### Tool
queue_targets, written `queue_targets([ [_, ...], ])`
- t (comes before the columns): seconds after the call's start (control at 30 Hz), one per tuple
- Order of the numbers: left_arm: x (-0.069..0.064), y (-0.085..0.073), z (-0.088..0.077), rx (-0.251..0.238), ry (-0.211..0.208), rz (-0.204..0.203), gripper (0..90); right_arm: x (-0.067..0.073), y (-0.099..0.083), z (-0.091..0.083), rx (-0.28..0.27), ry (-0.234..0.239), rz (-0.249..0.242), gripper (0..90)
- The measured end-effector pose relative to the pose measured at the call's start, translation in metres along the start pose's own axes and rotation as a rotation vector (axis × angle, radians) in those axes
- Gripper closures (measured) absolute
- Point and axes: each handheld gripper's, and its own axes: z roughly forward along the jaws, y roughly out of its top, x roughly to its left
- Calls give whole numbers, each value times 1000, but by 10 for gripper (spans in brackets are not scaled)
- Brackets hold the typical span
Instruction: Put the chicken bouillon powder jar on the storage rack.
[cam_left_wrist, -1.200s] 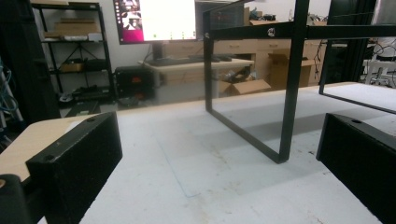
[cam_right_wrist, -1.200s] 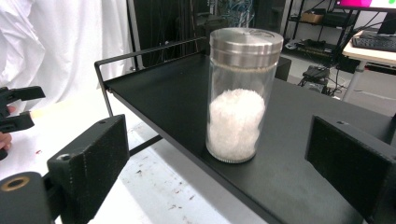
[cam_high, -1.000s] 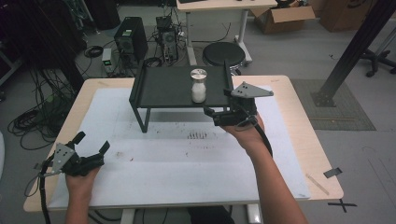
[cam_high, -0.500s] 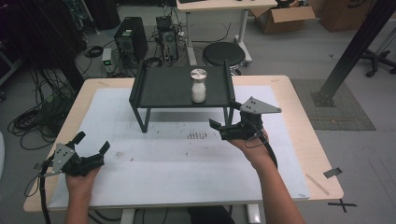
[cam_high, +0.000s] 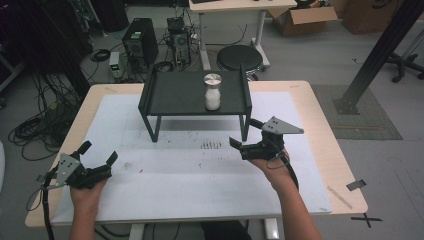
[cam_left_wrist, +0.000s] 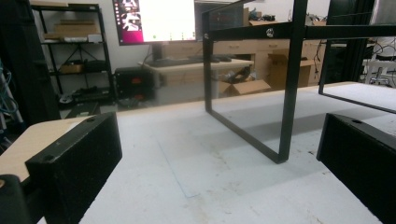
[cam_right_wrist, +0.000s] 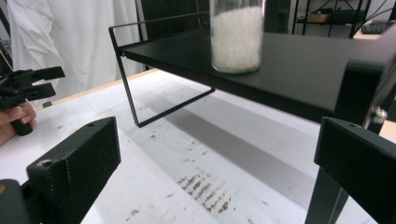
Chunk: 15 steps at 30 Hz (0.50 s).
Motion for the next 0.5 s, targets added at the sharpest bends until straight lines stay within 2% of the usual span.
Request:
queue_targets([
  [0.5, 0, 0, 0, 0, 0, -2, 5, -3, -27, 2, 5, -22, 18, 4],
])
